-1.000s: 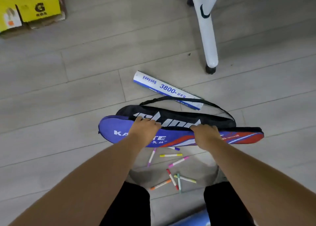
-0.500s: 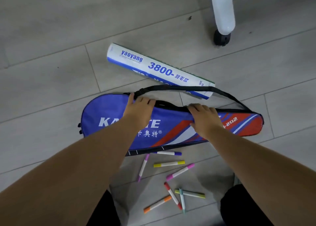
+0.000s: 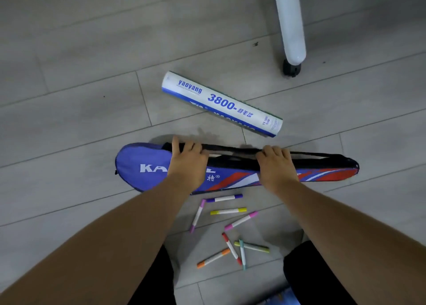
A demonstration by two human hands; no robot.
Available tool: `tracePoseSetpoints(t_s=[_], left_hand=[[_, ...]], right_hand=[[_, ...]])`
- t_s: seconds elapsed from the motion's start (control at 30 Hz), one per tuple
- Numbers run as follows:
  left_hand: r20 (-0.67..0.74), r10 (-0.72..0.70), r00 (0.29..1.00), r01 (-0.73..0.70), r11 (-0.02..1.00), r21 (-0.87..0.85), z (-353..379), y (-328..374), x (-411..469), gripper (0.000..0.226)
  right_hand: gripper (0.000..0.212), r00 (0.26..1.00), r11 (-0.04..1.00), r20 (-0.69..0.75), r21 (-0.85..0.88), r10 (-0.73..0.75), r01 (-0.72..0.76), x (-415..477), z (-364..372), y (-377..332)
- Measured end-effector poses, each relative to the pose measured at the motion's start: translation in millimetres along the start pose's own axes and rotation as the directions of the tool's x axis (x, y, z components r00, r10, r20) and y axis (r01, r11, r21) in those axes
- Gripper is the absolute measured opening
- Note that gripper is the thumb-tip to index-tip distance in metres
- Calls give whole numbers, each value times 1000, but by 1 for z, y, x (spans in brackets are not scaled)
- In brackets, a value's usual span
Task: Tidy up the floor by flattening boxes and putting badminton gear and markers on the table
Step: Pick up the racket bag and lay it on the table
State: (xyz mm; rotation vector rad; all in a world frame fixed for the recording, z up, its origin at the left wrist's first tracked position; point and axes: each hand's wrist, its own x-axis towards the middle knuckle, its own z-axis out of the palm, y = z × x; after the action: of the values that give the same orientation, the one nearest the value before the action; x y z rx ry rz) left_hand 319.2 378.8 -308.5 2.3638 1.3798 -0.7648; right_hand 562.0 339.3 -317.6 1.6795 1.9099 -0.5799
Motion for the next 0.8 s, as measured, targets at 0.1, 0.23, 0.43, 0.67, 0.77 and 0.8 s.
tracePoseSetpoints(t_s=[0.1, 0.23, 0.43, 0.67, 0.77, 0.8], left_hand=[[-20, 11, 1000, -12, 999, -36, -51, -1, -50, 46], [-103, 9, 995, -13, 999, -38, -150, -3, -122, 47], [-290, 95, 952, -98, 995, 4, -339, 0, -219, 53], [-225, 80, 971, -64, 995, 78, -547, 61, -294, 44], [-215, 38, 976, -18, 995, 96, -613, 102, -313, 47], [-219, 27, 975, -5, 995, 100, -631, 117, -317, 47]], right_hand=[[47, 999, 994, -13, 108, 29, -28, -50, -55, 1], [46, 996, 992, -77, 118, 54, -45, -126, -148, 9], [50, 964, 989, -252, 136, 84, -50, -243, -302, 48], [45, 958, 971, -263, 233, 113, -50, -369, -464, 128], [42, 959, 971, -264, 235, 100, -37, -409, -510, 182], [42, 958, 970, -271, 241, 97, -30, -421, -522, 200]])
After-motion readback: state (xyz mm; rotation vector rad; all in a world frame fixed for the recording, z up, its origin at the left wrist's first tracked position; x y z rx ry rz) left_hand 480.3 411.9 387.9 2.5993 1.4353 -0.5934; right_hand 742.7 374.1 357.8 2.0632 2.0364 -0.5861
